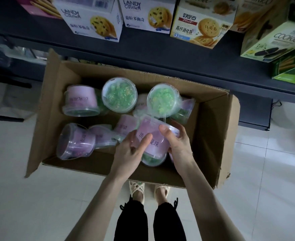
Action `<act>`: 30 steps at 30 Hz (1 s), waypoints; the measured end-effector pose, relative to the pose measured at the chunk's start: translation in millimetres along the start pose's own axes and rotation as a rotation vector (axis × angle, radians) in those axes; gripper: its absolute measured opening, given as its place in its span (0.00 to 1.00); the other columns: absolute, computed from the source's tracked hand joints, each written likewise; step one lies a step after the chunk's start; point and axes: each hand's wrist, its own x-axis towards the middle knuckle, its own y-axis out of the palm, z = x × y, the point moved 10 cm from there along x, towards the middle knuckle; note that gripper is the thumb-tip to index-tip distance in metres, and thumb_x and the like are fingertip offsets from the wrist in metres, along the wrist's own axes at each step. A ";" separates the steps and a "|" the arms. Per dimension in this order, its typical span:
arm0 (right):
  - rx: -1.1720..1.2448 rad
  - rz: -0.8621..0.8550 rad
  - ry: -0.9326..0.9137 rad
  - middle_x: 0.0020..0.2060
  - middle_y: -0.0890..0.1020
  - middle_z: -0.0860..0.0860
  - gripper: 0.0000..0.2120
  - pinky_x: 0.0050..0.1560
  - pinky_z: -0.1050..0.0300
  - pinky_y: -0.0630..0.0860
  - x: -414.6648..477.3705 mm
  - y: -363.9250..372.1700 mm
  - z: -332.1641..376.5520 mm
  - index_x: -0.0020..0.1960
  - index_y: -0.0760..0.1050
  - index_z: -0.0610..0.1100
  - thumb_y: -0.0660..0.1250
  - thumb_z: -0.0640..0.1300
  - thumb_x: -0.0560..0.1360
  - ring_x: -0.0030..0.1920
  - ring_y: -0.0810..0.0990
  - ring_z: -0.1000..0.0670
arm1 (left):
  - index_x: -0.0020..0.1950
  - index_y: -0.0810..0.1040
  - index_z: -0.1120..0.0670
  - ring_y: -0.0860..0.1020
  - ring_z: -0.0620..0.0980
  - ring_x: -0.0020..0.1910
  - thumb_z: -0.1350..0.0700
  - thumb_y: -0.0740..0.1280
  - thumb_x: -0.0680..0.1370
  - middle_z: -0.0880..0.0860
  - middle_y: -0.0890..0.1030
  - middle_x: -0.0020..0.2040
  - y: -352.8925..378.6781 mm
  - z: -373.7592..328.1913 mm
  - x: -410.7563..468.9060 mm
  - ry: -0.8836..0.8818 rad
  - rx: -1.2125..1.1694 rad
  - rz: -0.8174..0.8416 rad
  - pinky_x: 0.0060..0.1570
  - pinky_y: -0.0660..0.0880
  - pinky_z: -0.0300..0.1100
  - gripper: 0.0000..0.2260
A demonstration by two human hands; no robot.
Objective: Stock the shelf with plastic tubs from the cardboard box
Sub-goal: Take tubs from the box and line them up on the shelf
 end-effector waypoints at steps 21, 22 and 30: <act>0.044 -0.268 -0.100 0.58 0.78 0.49 0.42 0.60 0.46 0.76 -101.9 129.1 -1.3 0.64 0.67 0.50 0.74 0.63 0.54 0.56 0.79 0.51 | 0.71 0.63 0.60 0.67 0.57 0.66 0.50 0.67 0.75 0.60 0.68 0.68 -199.2 -29.2 -69.9 0.121 0.365 -0.286 0.64 0.67 0.51 0.29; 0.046 -0.260 -0.102 0.58 0.78 0.49 0.42 0.60 0.47 0.76 -101.4 135.0 -3.1 0.64 0.66 0.51 0.74 0.63 0.54 0.56 0.79 0.51 | 0.71 0.63 0.60 0.66 0.60 0.67 0.51 0.68 0.74 0.61 0.67 0.69 -210.5 -26.1 -70.1 0.131 0.434 -0.319 0.65 0.66 0.54 0.29; 0.014 -0.232 -0.114 0.60 0.76 0.47 0.38 0.58 0.51 0.77 -74.0 168.2 -30.0 0.66 0.66 0.51 0.75 0.58 0.60 0.57 0.78 0.50 | 0.75 0.55 0.58 0.52 0.60 0.74 0.48 0.63 0.77 0.60 0.55 0.76 -253.9 91.0 -32.4 -0.204 0.663 -0.177 0.70 0.54 0.56 0.31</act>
